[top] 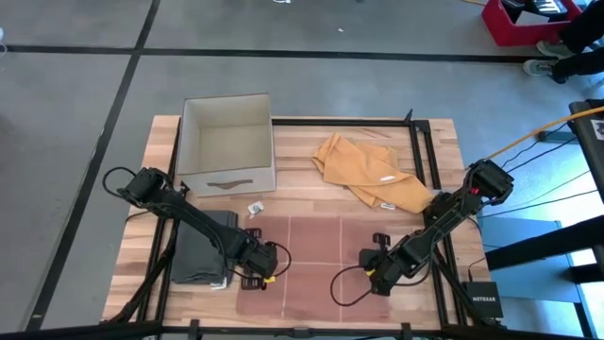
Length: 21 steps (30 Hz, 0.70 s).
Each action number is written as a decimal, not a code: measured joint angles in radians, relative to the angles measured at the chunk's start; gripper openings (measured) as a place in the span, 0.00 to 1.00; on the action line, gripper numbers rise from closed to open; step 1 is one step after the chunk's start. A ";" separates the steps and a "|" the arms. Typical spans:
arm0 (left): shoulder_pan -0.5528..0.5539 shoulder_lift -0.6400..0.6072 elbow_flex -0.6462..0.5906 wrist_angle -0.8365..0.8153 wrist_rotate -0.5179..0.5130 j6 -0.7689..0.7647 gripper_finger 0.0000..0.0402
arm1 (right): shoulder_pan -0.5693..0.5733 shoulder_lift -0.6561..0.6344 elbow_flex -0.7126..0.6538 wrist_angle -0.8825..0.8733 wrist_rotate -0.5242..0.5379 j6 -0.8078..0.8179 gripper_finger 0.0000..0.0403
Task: Fold towel
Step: Fold the light orange towel
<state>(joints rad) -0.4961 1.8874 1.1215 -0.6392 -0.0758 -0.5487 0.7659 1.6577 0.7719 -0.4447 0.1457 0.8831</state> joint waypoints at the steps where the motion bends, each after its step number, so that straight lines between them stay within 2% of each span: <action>1: 0.000 0.000 0.000 0.000 0.001 -0.003 0.10 | 0.001 0.000 0.000 -0.001 -0.007 -0.008 0.03; 4: 0.000 0.000 0.000 -0.019 -0.007 -0.029 0.02 | 0.004 0.000 0.001 -0.014 -0.030 -0.026 0.05; 12: -0.024 -0.057 0.010 -0.098 -0.081 -0.079 0.01 | 0.054 -0.030 0.025 -0.083 0.008 -0.053 0.02; 16: -0.035 -0.127 0.068 -0.120 -0.117 -0.069 0.01 | 0.055 -0.073 0.105 -0.221 0.036 -0.077 0.01; 21: -0.035 -0.188 0.153 -0.258 -0.201 -0.067 0.00 | 0.062 -0.102 0.246 -0.453 0.120 -0.078 0.01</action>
<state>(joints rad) -0.5308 1.6996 1.2745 -0.8967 -0.2767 -0.6156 0.8276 1.5560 1.0183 -0.8978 0.2660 0.8051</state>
